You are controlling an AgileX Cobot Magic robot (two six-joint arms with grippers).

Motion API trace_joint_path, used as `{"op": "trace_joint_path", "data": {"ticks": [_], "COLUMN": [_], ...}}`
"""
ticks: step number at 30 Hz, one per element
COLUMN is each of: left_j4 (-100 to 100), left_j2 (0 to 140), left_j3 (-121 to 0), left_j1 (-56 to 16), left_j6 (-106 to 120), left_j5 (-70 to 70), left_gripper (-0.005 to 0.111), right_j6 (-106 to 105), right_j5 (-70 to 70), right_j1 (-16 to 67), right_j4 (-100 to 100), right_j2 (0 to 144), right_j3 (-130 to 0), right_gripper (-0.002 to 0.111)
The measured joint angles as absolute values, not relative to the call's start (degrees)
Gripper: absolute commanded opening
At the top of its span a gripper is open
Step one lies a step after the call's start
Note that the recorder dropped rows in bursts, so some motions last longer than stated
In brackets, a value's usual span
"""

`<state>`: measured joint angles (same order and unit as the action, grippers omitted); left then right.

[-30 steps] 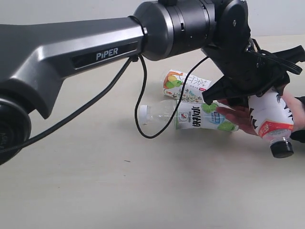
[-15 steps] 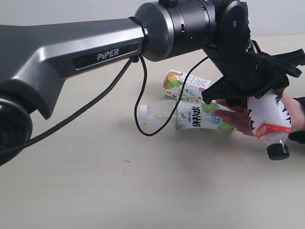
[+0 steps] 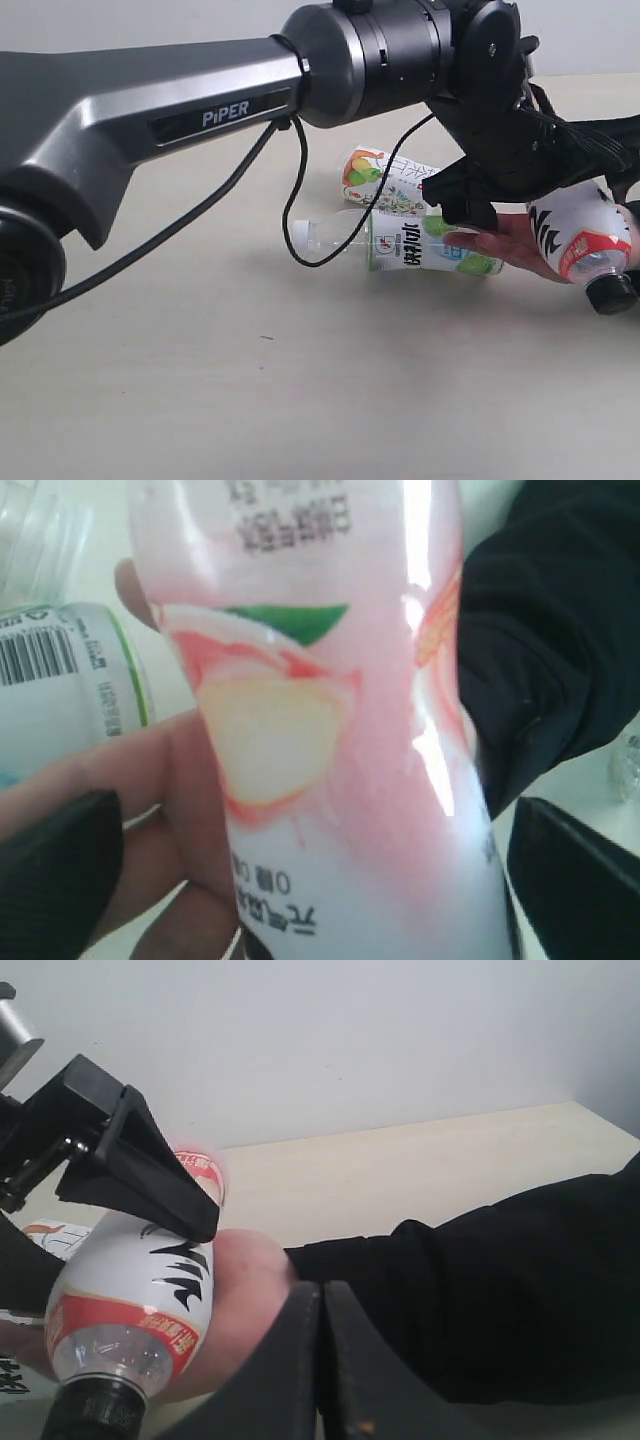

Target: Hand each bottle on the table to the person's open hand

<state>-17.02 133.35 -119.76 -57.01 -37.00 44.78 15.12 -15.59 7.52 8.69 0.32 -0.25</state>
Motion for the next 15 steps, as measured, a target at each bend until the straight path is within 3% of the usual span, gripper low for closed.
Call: {"op": "trace_joint_path", "data": {"ticks": [7, 13, 15], "left_j4": [-15.98, -8.95, -8.30], "left_j2": [127.14, 119.56, 117.85], "left_j3": [-120.37, -120.37, -120.37], "left_j1": [-56.32, -56.19, -56.19], "left_j6": [-31.09, -12.78, -5.43], "left_j5": [52.42, 67.92, 69.34], "left_gripper": [0.105, 0.103, 0.097], "right_j6": [15.12, 15.12, 15.12], "right_j5": [-15.59, -15.59, -15.59], "right_j1": [7.52, 7.52, 7.52], "right_j4": [8.69, 8.69, 8.69], "right_j2": [0.32, 0.32, 0.32], "right_j3": [-0.25, -0.25, -0.25], "right_gripper": [0.000, 0.000, 0.000]}}
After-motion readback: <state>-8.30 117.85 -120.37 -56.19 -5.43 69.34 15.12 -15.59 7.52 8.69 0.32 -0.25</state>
